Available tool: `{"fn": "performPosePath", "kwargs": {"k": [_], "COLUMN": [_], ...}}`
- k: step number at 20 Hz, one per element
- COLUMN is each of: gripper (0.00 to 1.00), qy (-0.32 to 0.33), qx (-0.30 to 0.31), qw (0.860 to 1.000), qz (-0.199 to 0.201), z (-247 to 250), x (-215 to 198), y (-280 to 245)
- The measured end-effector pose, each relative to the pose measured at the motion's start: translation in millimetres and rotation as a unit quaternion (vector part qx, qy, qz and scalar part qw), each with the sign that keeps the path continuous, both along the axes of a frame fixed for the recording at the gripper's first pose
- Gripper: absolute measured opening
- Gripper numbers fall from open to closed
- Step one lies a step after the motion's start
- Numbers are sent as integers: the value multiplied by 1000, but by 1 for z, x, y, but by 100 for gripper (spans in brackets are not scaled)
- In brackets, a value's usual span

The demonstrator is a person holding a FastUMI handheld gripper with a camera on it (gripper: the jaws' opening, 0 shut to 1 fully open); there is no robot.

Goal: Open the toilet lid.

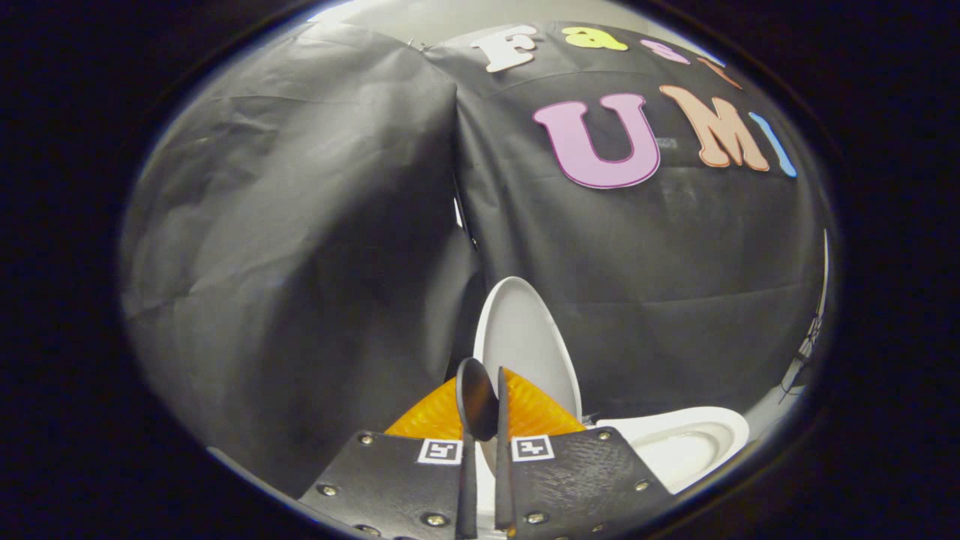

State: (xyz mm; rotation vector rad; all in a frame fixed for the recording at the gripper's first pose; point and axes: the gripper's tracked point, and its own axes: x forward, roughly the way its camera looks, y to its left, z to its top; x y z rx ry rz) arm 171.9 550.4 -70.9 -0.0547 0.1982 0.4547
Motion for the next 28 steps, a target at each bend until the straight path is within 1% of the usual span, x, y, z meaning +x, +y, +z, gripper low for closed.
{"fn": "performPosePath", "kwargs": {"k": [5, 9, 14, 17, 19, 22, 25, 28], "gripper": [9, 10, 10, 25, 28, 49, 71, 94], "qy": [2, 4, 2, 13, 15, 18, 1, -30], "qx": [-3, -18, -23, -10, -8, -17, -3, 34], "qw": [1000, 1000, 1000, 1000, 999, 1000, 1000, 998], "qz": [10, 19, 20, 26, 27, 9, 19, 39], "z": [-4, -8, -14, -20, -16, -19, -6, 26], "x": [-3, -5, -4, -4, -3, -1, -6, -12], "y": [7, 16, 15, 13, 11, -3, -4, -2]}}
